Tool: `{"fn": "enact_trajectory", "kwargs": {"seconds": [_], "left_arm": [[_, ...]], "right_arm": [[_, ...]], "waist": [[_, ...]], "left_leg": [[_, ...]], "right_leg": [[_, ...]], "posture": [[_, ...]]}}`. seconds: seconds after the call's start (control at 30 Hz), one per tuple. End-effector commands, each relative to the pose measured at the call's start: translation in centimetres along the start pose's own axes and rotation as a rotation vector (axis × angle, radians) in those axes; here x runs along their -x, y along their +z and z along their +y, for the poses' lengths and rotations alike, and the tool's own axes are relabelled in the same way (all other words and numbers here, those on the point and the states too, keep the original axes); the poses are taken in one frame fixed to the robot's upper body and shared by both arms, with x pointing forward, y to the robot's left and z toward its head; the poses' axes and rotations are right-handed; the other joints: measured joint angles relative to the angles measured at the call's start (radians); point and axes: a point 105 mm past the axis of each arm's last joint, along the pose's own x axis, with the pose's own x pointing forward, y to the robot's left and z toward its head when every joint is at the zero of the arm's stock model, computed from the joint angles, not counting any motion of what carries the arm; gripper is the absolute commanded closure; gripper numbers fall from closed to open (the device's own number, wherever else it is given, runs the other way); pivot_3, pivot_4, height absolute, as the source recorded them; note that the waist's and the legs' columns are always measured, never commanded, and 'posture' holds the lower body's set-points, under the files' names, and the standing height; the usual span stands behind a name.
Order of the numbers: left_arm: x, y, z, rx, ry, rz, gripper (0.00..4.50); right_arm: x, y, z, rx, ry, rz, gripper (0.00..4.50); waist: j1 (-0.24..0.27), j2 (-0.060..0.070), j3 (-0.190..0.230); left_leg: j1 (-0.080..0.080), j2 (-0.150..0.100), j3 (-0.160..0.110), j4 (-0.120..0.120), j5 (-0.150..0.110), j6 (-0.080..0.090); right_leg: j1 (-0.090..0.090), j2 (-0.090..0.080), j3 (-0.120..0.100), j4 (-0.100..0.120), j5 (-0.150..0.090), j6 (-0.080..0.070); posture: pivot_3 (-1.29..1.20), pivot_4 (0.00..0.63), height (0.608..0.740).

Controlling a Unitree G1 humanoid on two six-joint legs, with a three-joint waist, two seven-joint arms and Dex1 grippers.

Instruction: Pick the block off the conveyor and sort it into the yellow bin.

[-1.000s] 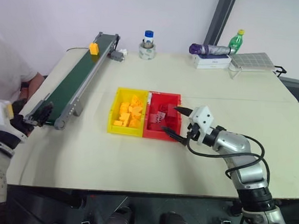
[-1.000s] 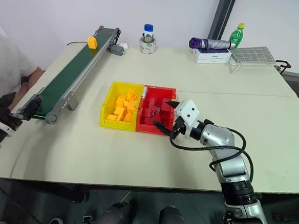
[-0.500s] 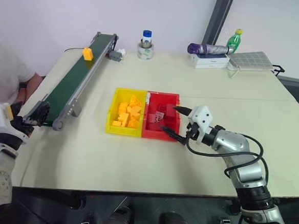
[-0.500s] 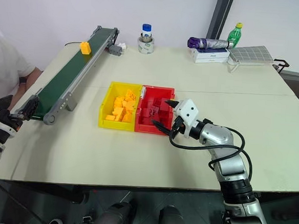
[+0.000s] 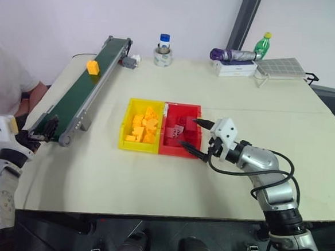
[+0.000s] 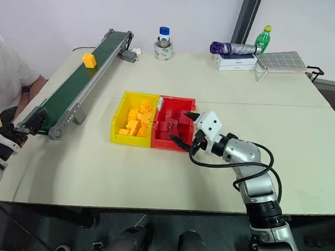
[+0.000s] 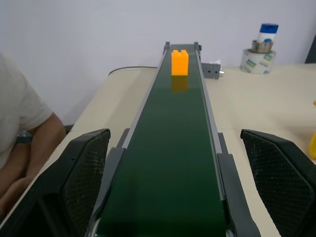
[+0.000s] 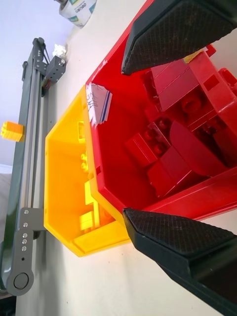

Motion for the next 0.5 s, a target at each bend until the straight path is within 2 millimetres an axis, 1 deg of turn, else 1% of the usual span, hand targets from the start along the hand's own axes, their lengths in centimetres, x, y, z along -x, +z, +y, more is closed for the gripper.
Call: {"fn": "enact_trajectory", "kwargs": {"seconds": [0.03, 0.13, 0.2, 0.3, 0.37, 0.43, 0.5], "left_arm": [[-0.9, 1.1, 0.2, -0.032, 0.012, 0.001, 0.04], [-2.3, 2.2, -0.5, -0.03, -0.01, 0.002, 0.04], [-3.7, 2.4, -0.5, -0.019, 0.003, 0.048, 0.04], [-5.6, 2.6, -1.0, -0.064, -0.032, 0.104, 0.04], [-6.9, 2.7, -0.5, -0.077, -0.007, 0.134, 0.04], [-8.4, 3.3, 0.4, -0.087, 0.033, 0.137, 0.04], [-9.3, 3.6, 0.8, -0.083, 0.051, 0.142, 0.04]], "right_arm": [[-0.1, 1.6, -0.4, 0.045, -0.001, -0.045, 0.0], [-0.1, 1.7, -0.3, 0.045, -0.003, -0.046, 0.0], [-0.1, 1.7, -0.3, 0.046, -0.004, -0.046, 0.0], [-0.3, 1.8, -0.3, 0.046, -0.004, -0.047, 0.0], [-0.3, 1.8, -0.3, 0.045, -0.006, -0.047, 0.0], [-0.3, 1.7, -0.3, 0.043, -0.009, -0.046, 0.0], [-0.4, 1.7, -0.2, 0.041, -0.01, -0.045, 0.0]], "waist": [[0.0, 0.0, 0.0], [0.001, 0.0, 0.0], [0.005, 0.0, 0.0], [0.002, 0.0, 0.0], [0.001, 0.0, 0.0], [-0.002, 0.0, 0.0], [-0.003, 0.0, 0.0]], "left_leg": [[0.0, 0.0, 0.0, 0.0, 0.0, 0.0], [0.0, 0.0, 0.0, 0.0, 0.0, 0.0], [0.0, 0.0, -0.001, 0.0, 0.0, 0.0], [0.0, 0.0, 0.0, 0.0, 0.0, 0.0], [0.0, 0.0, 0.0, 0.0, 0.0, 0.0], [0.0, 0.0, 0.0, 0.0, 0.0, 0.0], [0.0, 0.0, -0.001, 0.0, 0.0, 0.0]], "right_leg": [[0.0, 0.0, 0.0, 0.0, 0.0, 0.0], [0.0, 0.0, 0.0, 0.0, 0.0, 0.0], [0.0, 0.0, -0.001, 0.0, 0.0, 0.0], [0.0, 0.0, -0.001, 0.0, 0.0, 0.0], [0.0, 0.0, -0.001, 0.0, 0.0, 0.001], [-0.001, 0.001, -0.001, 0.0, 0.001, 0.002], [-0.001, 0.001, -0.001, 0.001, 0.003, 0.005]], "posture": [[0.0, 0.15, 0.74], [0.0, 0.15, 0.74], [0.0, 0.15, 0.74], [0.0, 0.15, 0.74], [0.0, 0.15, 0.74], [0.0, 0.15, 0.74], [0.0, 0.15, 0.74]]}}
